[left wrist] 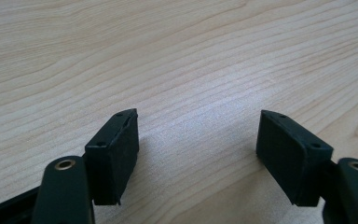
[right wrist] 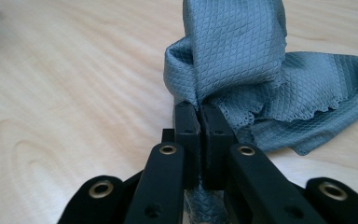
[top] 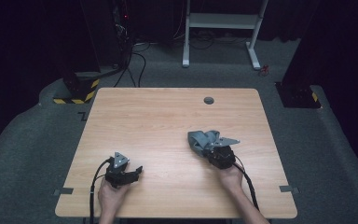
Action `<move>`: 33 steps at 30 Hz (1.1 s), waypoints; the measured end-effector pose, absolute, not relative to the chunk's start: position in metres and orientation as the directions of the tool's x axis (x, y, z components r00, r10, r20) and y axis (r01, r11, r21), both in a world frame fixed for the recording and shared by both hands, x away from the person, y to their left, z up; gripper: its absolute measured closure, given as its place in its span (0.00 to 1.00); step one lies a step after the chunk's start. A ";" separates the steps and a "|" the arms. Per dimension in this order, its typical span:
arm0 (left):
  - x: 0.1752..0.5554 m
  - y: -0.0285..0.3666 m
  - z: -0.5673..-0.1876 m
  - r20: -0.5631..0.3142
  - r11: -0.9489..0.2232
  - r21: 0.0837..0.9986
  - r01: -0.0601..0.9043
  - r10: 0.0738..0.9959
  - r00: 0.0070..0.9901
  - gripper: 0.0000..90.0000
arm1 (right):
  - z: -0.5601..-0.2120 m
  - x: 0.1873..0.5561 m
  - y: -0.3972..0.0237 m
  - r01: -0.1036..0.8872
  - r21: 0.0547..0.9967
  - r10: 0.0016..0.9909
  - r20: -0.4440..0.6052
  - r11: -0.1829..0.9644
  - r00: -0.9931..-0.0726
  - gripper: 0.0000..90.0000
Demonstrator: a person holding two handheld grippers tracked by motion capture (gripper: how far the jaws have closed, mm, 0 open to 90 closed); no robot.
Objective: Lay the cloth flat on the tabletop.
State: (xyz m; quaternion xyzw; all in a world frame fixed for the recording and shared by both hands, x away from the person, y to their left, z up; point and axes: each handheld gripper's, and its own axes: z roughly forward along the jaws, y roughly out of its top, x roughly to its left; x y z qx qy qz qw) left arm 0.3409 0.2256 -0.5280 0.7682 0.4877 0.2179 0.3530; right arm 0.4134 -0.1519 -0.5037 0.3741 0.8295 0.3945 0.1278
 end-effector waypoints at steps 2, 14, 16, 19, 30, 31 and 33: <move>0.341 0.225 -0.528 0.000 -0.284 0.754 0.593 0.902 0.432 0.34 | -0.505 0.405 -0.143 0.516 0.747 0.701 0.095 0.419 -0.707 0.97; 0.342 0.221 -0.528 -0.051 -0.282 0.758 0.588 0.874 0.484 0.31 | -0.509 0.378 -0.105 0.501 0.739 0.631 0.134 0.450 -0.764 0.96; 0.343 0.220 -0.528 -0.064 -0.279 0.759 0.588 0.867 0.494 0.29 | -0.510 0.377 -0.104 0.502 0.739 0.629 0.137 0.450 -0.765 0.96; 0.344 0.211 -0.528 -0.014 -0.324 0.751 0.575 0.863 0.504 0.28 | -0.515 0.374 -0.102 0.500 0.741 0.626 0.139 0.449 -0.768 0.92; 0.359 0.172 -0.502 -0.104 -0.327 0.775 0.541 0.778 0.619 0.34 | -0.505 0.363 -0.135 0.464 0.799 0.634 0.139 0.382 -0.761 0.79; 0.360 0.165 -0.498 -0.099 -0.332 0.780 0.530 0.771 0.630 0.34 | -0.506 0.367 -0.142 0.475 0.795 0.658 0.132 0.376 -0.742 0.80; 0.363 0.149 -0.490 -0.071 -0.358 0.789 0.500 0.755 0.652 0.35 | -0.508 0.369 -0.144 0.485 0.791 0.671 0.131 0.374 -0.730 0.81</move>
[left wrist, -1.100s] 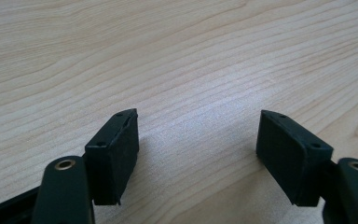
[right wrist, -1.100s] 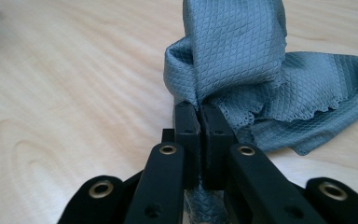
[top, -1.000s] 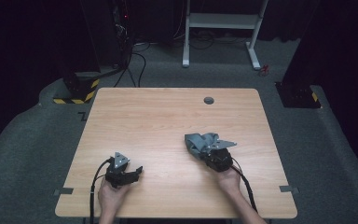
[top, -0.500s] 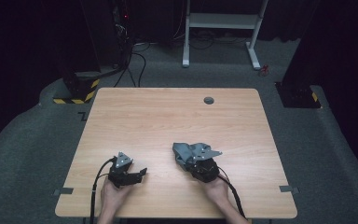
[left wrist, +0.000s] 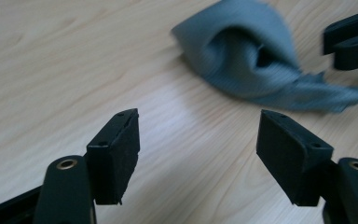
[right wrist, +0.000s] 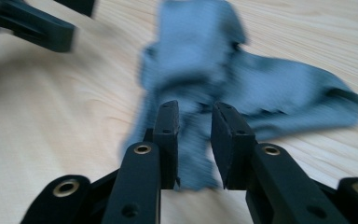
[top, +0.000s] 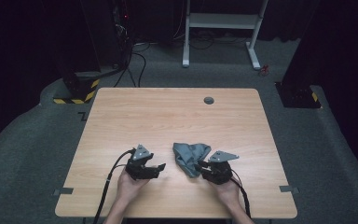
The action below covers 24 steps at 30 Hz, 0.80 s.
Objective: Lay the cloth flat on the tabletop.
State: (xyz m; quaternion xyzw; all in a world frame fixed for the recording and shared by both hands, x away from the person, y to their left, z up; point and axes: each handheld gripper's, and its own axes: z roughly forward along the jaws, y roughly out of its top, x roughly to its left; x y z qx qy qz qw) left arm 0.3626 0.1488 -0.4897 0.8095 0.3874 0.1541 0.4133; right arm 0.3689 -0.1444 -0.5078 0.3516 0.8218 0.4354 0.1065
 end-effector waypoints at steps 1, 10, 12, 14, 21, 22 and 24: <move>0.365 0.136 -0.484 -0.047 -0.381 0.793 0.475 0.740 0.671 0.36 | -0.511 0.373 -0.147 0.498 0.782 0.691 0.123 0.374 -0.712 0.81; 0.379 0.076 -0.478 0.063 -0.487 0.757 0.436 0.718 0.693 0.42 | -0.522 0.380 -0.139 0.490 0.759 0.706 0.057 0.429 -0.706 0.77; 0.381 0.072 -0.479 0.082 -0.499 0.750 0.434 0.721 0.688 0.46 | -0.522 0.379 -0.138 0.481 0.763 0.704 0.048 0.432 -0.708 0.76; 0.385 0.066 -0.482 0.106 -0.516 0.736 0.438 0.727 0.678 0.49 | -0.522 0.379 -0.137 0.480 0.764 0.704 0.048 0.431 -0.709 0.76; 0.396 0.060 -0.488 0.099 -0.566 0.681 0.465 0.700 0.707 0.89 | -0.518 0.383 -0.132 0.468 0.767 0.706 0.026 0.440 -0.708 0.76; 0.396 0.060 -0.488 0.099 -0.566 0.681 0.465 0.700 0.707 0.93 | -0.518 0.383 -0.132 0.468 0.767 0.706 0.026 0.440 -0.708 0.76; 0.395 0.061 -0.486 0.111 -0.569 0.688 0.450 0.696 0.709 0.95 | -0.521 0.384 -0.130 0.473 0.755 0.704 0.022 0.453 -0.709 0.76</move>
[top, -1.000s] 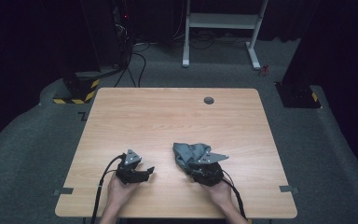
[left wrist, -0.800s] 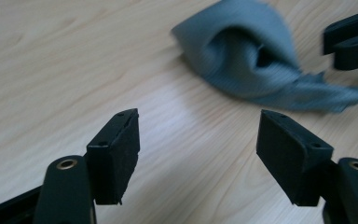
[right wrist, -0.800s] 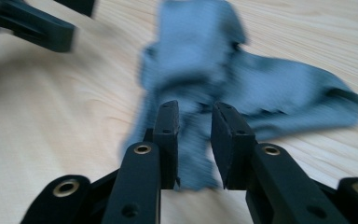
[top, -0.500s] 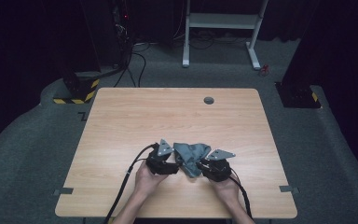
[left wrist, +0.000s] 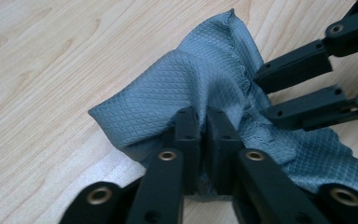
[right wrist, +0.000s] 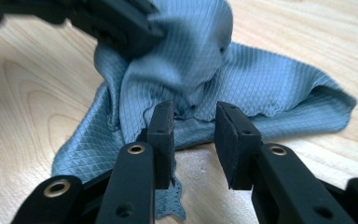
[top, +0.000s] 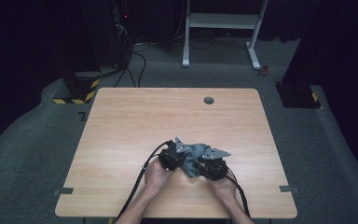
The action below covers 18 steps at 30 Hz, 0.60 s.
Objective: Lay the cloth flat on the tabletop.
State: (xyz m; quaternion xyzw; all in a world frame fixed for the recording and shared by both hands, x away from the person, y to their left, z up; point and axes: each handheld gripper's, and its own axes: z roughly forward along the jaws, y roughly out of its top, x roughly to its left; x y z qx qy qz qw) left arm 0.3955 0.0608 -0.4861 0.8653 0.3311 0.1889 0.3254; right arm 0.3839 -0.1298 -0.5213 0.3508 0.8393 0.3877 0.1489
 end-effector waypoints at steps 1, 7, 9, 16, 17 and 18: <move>0.395 0.063 -0.484 0.118 -0.567 0.696 0.440 0.695 0.709 0.95 | -0.523 0.385 -0.129 0.479 0.745 0.702 0.020 0.465 -0.712 0.75; 0.399 0.090 -0.472 0.027 -0.468 0.742 0.480 0.737 0.676 0.95 | -0.523 0.387 -0.129 0.484 0.742 0.700 0.028 0.464 -0.714 0.71; 0.400 0.095 -0.472 0.012 -0.456 0.742 0.491 0.741 0.671 0.94 | -0.523 0.386 -0.129 0.481 0.743 0.701 0.022 0.466 -0.713 0.71; 0.403 0.118 -0.478 -0.102 -0.377 0.744 0.552 0.752 0.651 0.91 | -0.523 0.385 -0.129 0.483 0.742 0.704 0.019 0.466 -0.710 0.71; 0.404 0.121 -0.478 -0.103 -0.373 0.745 0.553 0.755 0.648 0.91 | -0.523 0.385 -0.129 0.484 0.741 0.705 0.021 0.465 -0.709 0.71; 0.403 0.123 -0.478 -0.100 -0.372 0.745 0.554 0.758 0.644 0.91 | -0.523 0.385 -0.129 0.485 0.741 0.705 0.021 0.465 -0.708 0.71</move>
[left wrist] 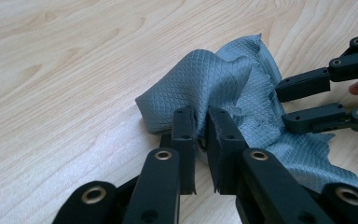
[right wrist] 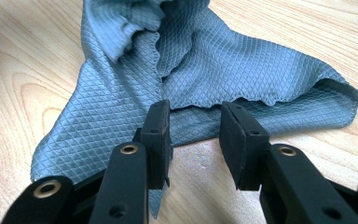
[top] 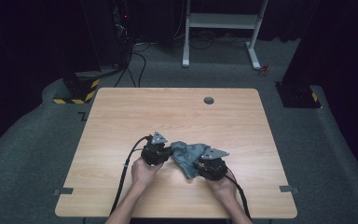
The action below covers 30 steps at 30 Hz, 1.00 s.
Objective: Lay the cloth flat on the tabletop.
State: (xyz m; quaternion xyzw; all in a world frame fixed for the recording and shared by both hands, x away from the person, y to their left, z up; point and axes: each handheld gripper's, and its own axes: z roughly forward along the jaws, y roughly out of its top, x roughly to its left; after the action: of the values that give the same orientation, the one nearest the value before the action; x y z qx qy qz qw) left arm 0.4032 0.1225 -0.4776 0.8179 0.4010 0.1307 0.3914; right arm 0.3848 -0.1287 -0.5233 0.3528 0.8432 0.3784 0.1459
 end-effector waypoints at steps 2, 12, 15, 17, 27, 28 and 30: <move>0.404 0.133 -0.474 -0.113 -0.352 0.749 0.561 0.767 0.631 0.91 | -0.523 0.384 -0.129 0.486 0.741 0.707 0.021 0.464 -0.707 0.71; 0.414 0.154 -0.483 -0.011 -0.395 0.691 0.605 0.831 0.555 0.92 | -0.523 0.384 -0.129 0.491 0.739 0.708 0.025 0.462 -0.706 0.71; 0.417 0.157 -0.488 0.001 -0.401 0.673 0.621 0.841 0.542 0.87 | -0.523 0.384 -0.129 0.486 0.741 0.707 0.022 0.463 -0.707 0.71; 0.415 0.156 -0.487 -0.011 -0.386 0.683 0.620 0.844 0.536 0.85 | -0.523 0.384 -0.129 0.485 0.741 0.707 0.020 0.464 -0.707 0.71; 0.379 0.131 -0.472 0.074 -0.486 0.735 0.472 0.750 0.657 0.64 | -0.522 0.380 -0.129 0.456 0.756 0.687 0.011 0.470 -0.726 0.82; 0.378 0.128 -0.475 0.079 -0.497 0.732 0.467 0.742 0.665 0.64 | -0.521 0.377 -0.128 0.455 0.763 0.675 0.032 0.460 -0.737 0.83; 0.380 0.124 -0.479 0.079 -0.504 0.725 0.469 0.737 0.671 0.64 | -0.520 0.375 -0.127 0.454 0.761 0.657 0.049 0.464 -0.752 0.83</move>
State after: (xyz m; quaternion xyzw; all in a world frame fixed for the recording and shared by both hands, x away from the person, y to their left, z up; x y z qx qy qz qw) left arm 0.3797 0.1235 -0.4793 0.8455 0.3566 0.1931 0.3474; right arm 0.3755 -0.1268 -0.5203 0.3283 0.8461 0.4004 0.1263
